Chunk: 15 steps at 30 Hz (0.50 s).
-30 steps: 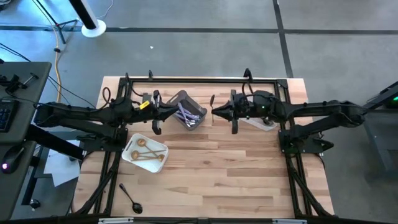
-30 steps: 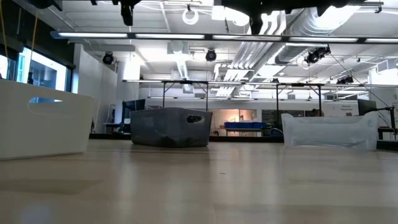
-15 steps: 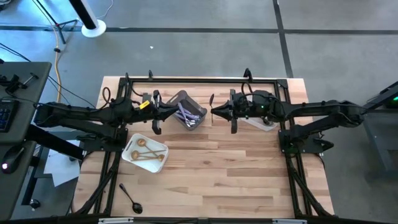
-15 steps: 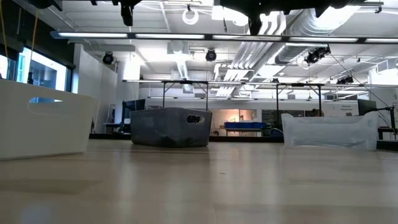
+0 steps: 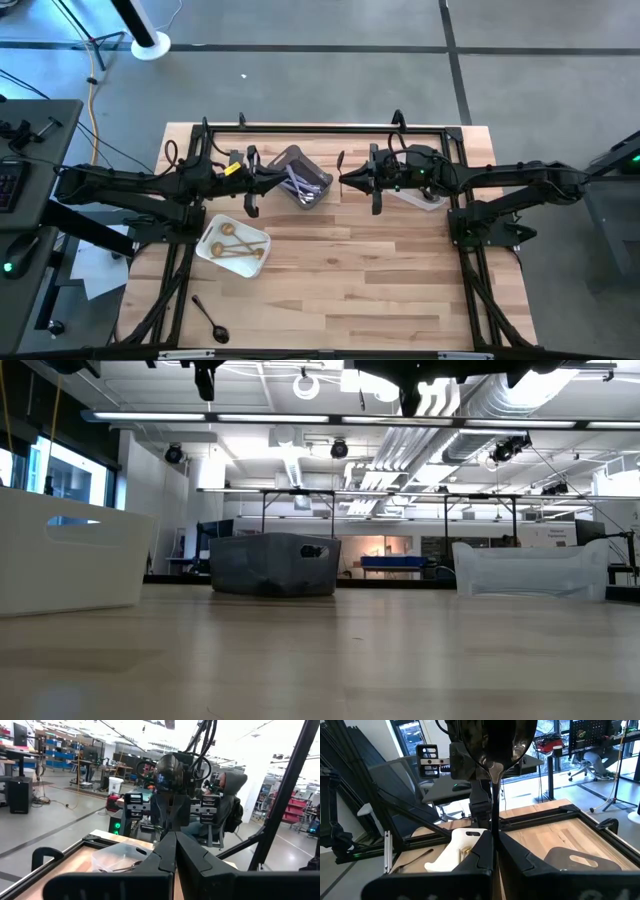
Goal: Sort silverware by color (type)
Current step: Put the top black spoon into the transparent bin
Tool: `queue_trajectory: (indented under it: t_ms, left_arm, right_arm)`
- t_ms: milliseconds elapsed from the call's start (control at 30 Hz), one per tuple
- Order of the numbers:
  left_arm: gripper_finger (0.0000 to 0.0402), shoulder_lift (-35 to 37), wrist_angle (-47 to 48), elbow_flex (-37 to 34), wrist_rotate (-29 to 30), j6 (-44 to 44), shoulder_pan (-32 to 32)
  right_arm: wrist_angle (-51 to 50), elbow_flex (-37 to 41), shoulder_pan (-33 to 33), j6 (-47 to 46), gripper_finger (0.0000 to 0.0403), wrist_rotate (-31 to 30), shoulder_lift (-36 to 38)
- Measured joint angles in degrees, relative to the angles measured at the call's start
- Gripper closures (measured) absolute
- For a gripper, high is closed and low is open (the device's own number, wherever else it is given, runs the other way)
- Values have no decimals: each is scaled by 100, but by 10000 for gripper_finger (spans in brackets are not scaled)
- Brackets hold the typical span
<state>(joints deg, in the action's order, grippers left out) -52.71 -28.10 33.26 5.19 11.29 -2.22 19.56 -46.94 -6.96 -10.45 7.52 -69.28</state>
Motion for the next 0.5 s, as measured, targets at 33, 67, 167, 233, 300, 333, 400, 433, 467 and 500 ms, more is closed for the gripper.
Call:
queue_trajectory:
  t_ms: [33, 67, 167, 233, 300, 333, 400, 433, 467, 500]
  left_arm:
    - [401, 0, 0, 0, 0, -22, 0]
    - [401, 0, 0, 0, 0, -79, 0]
    - [402, 0, 0, 0, 2, -196, 0]
    - [402, 0, 0, 0, 2, -200, 0]
    - [402, 0, -1, 0, 2, -199, 0]
    - [402, 0, -1, 0, 2, -199, 0]
    - [402, 0, -2, 0, 0, -199, 0]
    - [402, 0, 0, 0, 0, -197, 0]
    - [402, 0, -1, 0, 0, -198, 0]
    - [402, 0, -1, 0, -2, -200, 0]
  right_arm:
    - [-1, 0, 0, -6, 403, 1, 0]
    - [1, 0, 0, -55, 403, 10, 0]
    - [-1, 0, 0, -346, 403, 64, 0]
    - [-2, 0, 0, -488, 403, 140, 0]
    - [-350, -118, -33, -527, 403, 158, 0]
    - [-755, -264, -95, -522, 403, 188, 0]
    - [-1905, -723, -277, -450, 403, 99, -4]
    - [-2618, -1012, -387, -387, 403, -91, -32]
    - [-3330, -1289, -501, -338, 403, -303, -72]
    - [-4109, -1579, -638, -294, 403, -535, -139]
